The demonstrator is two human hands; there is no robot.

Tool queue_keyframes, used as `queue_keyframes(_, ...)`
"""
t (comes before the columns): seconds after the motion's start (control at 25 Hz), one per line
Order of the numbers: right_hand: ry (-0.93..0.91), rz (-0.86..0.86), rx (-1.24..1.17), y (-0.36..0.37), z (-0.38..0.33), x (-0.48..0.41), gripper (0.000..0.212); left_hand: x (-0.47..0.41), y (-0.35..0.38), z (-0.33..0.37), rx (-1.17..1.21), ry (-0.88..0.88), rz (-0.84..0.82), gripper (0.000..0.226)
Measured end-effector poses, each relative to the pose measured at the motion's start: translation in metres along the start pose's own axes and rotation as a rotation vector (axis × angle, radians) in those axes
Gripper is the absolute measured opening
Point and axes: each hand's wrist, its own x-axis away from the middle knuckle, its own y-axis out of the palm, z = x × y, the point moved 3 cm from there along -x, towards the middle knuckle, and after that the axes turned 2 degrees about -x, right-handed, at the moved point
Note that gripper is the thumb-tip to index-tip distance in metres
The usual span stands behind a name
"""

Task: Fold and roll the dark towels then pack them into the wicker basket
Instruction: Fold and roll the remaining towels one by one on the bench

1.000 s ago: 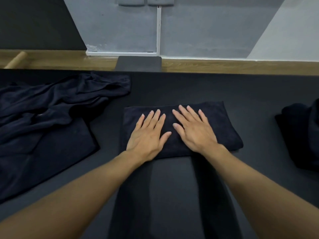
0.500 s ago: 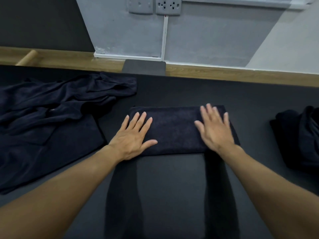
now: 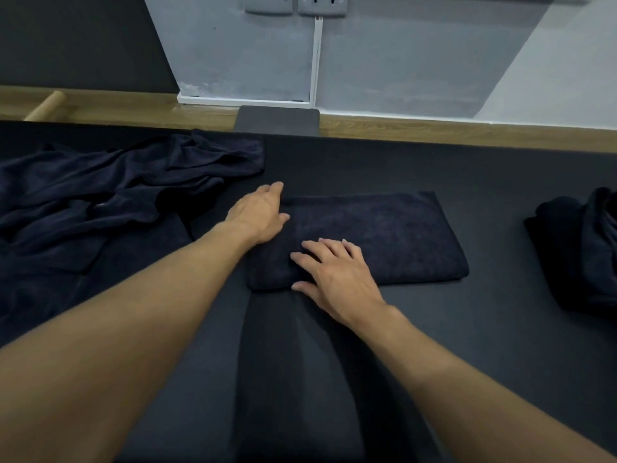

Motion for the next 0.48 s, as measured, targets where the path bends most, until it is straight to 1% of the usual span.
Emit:
queue_keyframes(0.08,0.013,0.151,0.008,-0.004,0.019,0.008,0.041,-0.01,0.001,-0.001,-0.034,-0.022,-0.02,0.056)
queue_keyframes(0.16,0.063,0.211,0.023,-0.008,0.047,0.03,0.044,-0.005,0.003,-0.005,-0.028,-0.005,0.003,0.045)
queue_keyframes(0.24,0.148,0.225,0.09,-0.017,0.086,0.05,0.049,0.009,0.004,-0.014,0.064,-0.03,-0.037,0.039)
queue_keyframes(0.32,0.241,0.191,0.184,-0.03,0.127,0.052,0.046,0.028,0.0,-0.02,0.231,-0.099,-0.158,0.031)
queue_keyframes(0.4,0.312,0.159,0.24,-0.044,0.161,0.03,0.038,0.049,-0.005,-0.017,0.379,-0.169,-0.329,0.027)
queue_keyframes(0.44,0.353,0.151,0.216,-0.05,0.173,0.014,0.035,0.062,-0.005,-0.012,0.446,-0.189,-0.456,0.027)
queue_keyframes(0.48,0.397,0.145,0.131,-0.054,0.179,-0.001,0.035,0.076,-0.002,-0.002,0.546,-0.202,-0.602,0.028)
